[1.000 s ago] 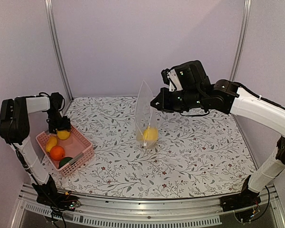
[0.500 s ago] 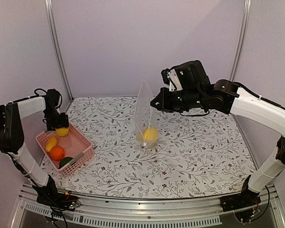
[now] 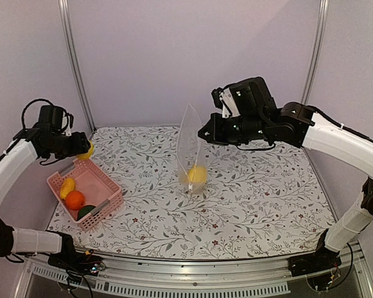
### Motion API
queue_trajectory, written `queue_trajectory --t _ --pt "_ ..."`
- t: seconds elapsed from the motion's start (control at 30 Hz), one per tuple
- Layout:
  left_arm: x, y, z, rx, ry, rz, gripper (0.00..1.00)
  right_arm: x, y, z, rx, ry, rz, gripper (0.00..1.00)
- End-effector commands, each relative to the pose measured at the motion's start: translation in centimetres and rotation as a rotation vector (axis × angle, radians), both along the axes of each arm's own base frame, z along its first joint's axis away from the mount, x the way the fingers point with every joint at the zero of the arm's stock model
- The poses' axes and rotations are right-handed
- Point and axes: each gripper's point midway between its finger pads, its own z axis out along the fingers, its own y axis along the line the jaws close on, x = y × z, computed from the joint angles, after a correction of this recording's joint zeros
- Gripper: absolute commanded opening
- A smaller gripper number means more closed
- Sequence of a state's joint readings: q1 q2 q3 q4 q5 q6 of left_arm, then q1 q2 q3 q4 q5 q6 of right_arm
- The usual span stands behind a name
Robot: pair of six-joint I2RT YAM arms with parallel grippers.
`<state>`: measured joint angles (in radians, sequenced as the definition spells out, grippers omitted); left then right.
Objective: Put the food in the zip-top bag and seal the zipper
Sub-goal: Pick up the fake fruit from the bin, then place the fake fruit in the zipper food storage bag.
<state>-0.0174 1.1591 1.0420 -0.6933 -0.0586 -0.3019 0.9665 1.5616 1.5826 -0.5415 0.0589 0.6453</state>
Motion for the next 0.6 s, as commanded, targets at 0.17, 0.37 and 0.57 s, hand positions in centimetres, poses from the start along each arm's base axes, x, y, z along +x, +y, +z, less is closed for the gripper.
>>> queue_trajectory --t 0.17,0.37,0.57 --pt "-1.9 -11.8 8.2 -0.212 -0.188 -0.400 0.68 0.3 -0.2 2.3 0.020 -0.033 -0.011 0.00" --pt "-3.7 -17.6 11.9 -0.306 -0.267 -0.576 0.68 0.4 0.3 2.2 0.028 -0.018 -0.006 0.00" --pt "-7.0 -23.5 17.1 -0.415 -0.379 -0.780 0.68 0.3 0.5 1.8 0.025 -0.006 -0.003 0.00"
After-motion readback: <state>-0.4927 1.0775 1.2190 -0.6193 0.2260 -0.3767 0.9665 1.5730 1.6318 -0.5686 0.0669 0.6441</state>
